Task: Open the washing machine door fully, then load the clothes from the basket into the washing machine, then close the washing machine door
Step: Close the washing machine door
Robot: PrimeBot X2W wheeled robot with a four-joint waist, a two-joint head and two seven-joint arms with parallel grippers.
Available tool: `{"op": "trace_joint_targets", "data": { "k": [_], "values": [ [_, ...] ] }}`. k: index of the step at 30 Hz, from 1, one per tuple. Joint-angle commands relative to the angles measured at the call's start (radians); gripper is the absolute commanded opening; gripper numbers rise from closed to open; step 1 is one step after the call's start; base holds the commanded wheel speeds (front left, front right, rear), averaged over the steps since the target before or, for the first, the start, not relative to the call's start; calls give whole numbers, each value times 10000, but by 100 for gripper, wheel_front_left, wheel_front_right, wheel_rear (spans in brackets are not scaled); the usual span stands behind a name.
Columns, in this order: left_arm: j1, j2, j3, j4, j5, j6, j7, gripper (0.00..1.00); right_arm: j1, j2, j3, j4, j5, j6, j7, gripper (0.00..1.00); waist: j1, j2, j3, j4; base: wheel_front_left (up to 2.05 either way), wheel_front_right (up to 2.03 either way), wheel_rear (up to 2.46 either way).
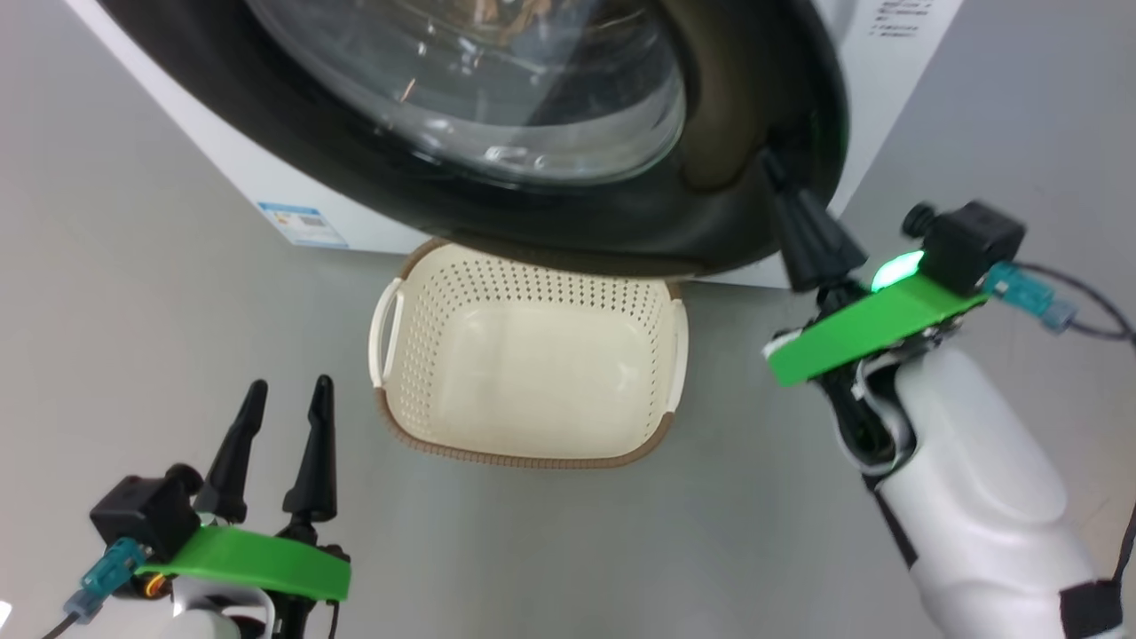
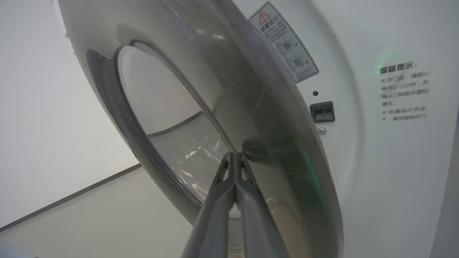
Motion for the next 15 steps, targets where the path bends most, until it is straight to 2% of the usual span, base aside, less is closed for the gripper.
{"op": "trace_joint_targets", "data": {
  "k": [1,15],
  "values": [
    [-345,115,271,-285,-39,-15,-65,100,-439,110,-88,-97,-14,12,-48,0,0,0,252,219,0,0,0],
    [-786,-1,38,-384,-108,-15,-65,100,-1852,40,-1000,678,-120,12,-48,0,0,0,780,604,0,0,0]
  ]
}}
